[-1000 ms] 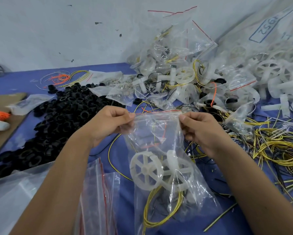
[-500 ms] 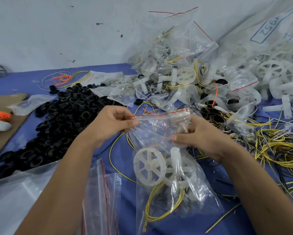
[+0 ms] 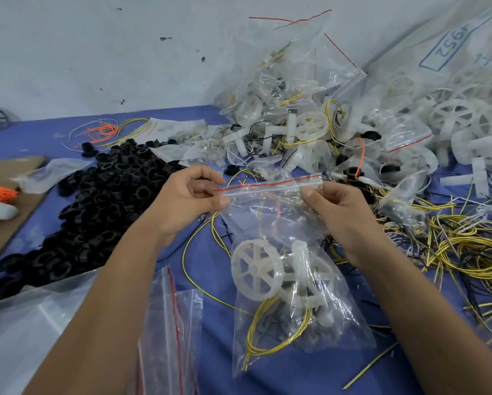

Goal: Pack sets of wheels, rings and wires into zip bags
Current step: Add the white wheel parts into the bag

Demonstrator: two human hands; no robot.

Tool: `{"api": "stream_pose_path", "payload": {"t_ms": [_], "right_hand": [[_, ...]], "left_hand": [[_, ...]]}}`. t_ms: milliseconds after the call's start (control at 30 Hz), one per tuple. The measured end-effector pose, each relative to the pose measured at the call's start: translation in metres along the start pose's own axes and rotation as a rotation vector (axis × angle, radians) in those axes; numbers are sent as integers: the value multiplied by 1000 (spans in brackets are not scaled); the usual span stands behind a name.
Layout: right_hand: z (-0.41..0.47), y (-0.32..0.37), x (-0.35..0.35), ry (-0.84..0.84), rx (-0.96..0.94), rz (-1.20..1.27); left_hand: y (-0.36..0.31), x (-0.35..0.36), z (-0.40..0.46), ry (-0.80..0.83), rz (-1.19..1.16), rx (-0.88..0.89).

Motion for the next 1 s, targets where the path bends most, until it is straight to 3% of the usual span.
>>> {"api": "stream_pose_path", "payload": {"t_ms": [233, 400, 500, 567, 667, 800, 1000], "right_hand": [[4, -7, -9, -110, 64, 227], [5, -3, -3, -151, -114, 0], [1, 3, 4, -110, -212, -25], [-1, 6, 6, -87, -256, -56], [-2, 8, 4, -79, -294, -94], [-2, 8, 3, -38, -269, -5], [-1, 9, 3, -43, -298, 64]], "left_hand": [[1, 0, 0, -92, 124, 59], [-11, 27, -4, -193, 383, 324], [-14, 58, -2, -67, 561, 478], [-10, 75, -2, 36, 670, 475], [-7, 87, -6, 146, 608, 426], [-12, 88, -7, 126, 494, 404], [-19, 88, -7, 145, 548, 418]]}}
Point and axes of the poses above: each hand's wrist, its own z-axis towards the middle knuckle, its own x-axis out of the palm, y = z × x, the point moved 3 cm from there along z, towards the middle knuckle, and after that the axes turned 15 degrees about -z, right-handed, at the moved point
